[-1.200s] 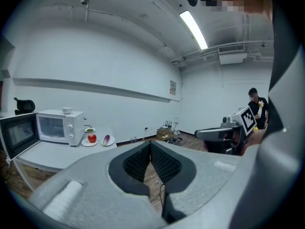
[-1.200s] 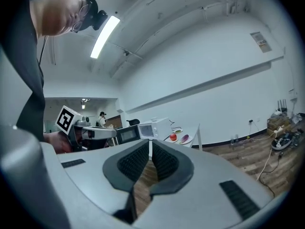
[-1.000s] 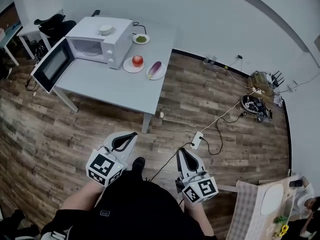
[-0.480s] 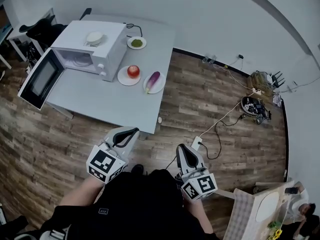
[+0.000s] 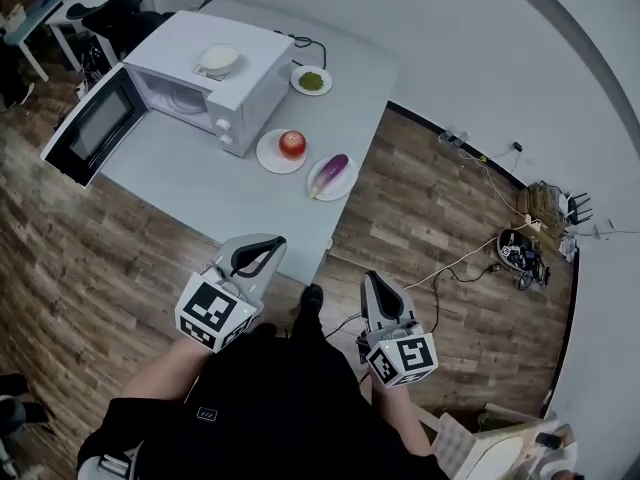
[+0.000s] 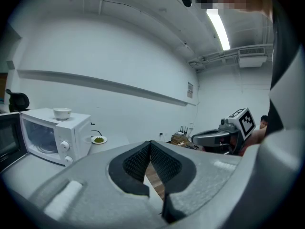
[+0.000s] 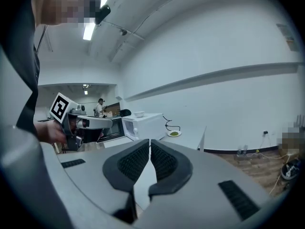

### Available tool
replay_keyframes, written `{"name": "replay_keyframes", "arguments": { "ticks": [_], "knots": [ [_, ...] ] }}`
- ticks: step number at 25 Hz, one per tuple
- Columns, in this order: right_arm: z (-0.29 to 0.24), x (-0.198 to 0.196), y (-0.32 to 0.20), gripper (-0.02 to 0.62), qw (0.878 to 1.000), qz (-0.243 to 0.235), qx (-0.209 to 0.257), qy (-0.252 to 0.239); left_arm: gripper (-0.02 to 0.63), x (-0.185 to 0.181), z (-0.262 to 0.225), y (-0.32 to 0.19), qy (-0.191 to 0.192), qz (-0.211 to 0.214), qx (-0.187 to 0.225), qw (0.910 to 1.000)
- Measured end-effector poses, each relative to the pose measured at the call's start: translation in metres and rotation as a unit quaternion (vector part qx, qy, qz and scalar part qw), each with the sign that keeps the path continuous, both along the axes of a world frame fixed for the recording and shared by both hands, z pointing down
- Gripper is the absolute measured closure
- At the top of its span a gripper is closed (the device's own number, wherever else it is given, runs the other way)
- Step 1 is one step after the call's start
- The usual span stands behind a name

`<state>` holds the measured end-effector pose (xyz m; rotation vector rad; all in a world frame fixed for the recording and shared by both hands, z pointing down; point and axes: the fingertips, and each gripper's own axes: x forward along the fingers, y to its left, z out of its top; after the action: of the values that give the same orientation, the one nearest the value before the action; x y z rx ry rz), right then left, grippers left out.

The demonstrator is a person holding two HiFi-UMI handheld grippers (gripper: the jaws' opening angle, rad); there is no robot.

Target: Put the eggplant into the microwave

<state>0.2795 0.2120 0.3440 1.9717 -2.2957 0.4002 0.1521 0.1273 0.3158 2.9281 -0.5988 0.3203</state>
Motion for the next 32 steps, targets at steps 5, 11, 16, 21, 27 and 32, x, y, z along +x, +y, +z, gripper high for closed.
{"name": "replay_keyframes", "arguments": {
  "ticks": [5, 11, 16, 21, 27, 32],
  "knots": [
    [-0.002, 0.033, -0.044, 0.574, 0.997, -0.048, 0.002, 0.055, 0.597, 0.029, -0.001, -0.031, 0.0, -0.041, 0.0, 0.9991],
    [0.008, 0.073, -0.086, 0.569, 0.988, -0.118, -0.004, 0.104, 0.597, 0.064, 0.007, -0.064, -0.009, -0.104, -0.008, 0.9945],
    [0.023, 0.091, -0.112, 0.568, 0.972, -0.173, -0.002, 0.162, 0.597, 0.087, 0.02, -0.083, -0.012, -0.132, -0.017, 0.991],
    [0.041, 0.095, -0.135, 0.569, 0.969, -0.188, -0.034, 0.154, 0.597, 0.1, 0.032, -0.105, -0.011, -0.136, -0.029, 0.9902],
    [0.072, 0.099, -0.162, 0.575, 0.97, -0.191, -0.078, 0.126, 0.597, 0.102, 0.047, -0.136, -0.008, -0.138, -0.027, 0.99],
    [0.097, 0.101, -0.181, 0.574, 0.961, -0.207, -0.092, 0.16, 0.597, 0.104, 0.082, -0.151, -0.022, -0.126, -0.043, 0.9909]
  ]
}}
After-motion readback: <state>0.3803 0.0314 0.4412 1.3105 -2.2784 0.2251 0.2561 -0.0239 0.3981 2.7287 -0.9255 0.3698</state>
